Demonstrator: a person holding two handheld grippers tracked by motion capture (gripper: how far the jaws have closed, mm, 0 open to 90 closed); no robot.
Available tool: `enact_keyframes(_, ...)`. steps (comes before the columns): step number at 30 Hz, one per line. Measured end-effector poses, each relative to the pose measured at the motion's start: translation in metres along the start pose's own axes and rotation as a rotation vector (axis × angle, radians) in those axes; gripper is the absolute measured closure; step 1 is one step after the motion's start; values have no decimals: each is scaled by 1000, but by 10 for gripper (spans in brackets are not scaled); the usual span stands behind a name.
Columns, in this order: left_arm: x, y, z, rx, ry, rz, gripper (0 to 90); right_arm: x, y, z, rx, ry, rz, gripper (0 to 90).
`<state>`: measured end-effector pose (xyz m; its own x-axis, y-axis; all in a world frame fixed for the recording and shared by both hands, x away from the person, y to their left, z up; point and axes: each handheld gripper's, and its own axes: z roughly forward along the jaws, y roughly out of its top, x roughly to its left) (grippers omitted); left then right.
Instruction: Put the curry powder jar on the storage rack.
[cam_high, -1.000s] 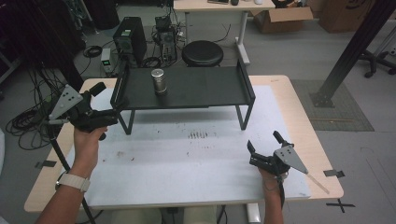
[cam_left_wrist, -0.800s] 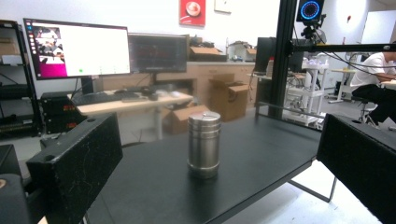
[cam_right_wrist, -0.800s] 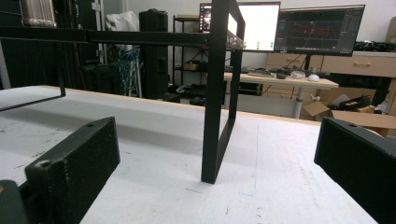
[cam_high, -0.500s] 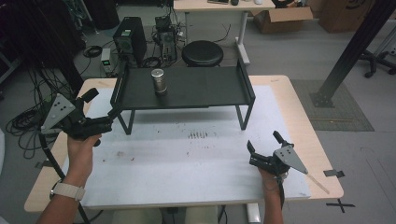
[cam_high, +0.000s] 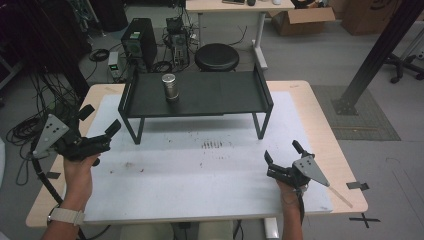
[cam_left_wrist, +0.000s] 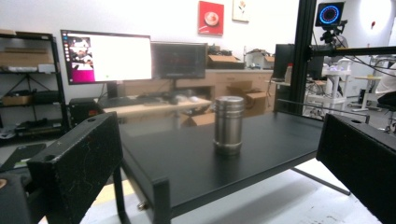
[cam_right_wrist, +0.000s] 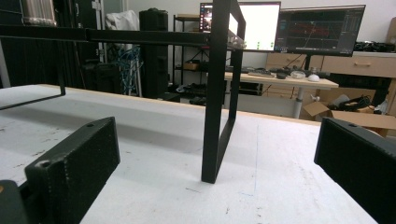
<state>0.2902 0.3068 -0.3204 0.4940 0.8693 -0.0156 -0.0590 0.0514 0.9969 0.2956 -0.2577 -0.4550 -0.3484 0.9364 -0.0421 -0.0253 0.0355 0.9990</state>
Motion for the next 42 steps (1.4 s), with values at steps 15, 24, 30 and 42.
enact_keyframes(15, 9, -31, -23, -13, 58, -4, 7, 1, 0, 0, -3, -1, -10, 0)
enact_keyframes(24, 15, -49, -33, -12, 77, -13, 7, 1, 0, 0, -3, -2, -10, 0)
enact_keyframes(30, 17, -57, -39, -23, 85, -19, 7, 1, 0, 0, -1, -2, -11, 0)
enact_keyframes(42, 18, -83, -46, 20, 110, -16, 6, 2, 0, 0, 3, -1, -16, 0)
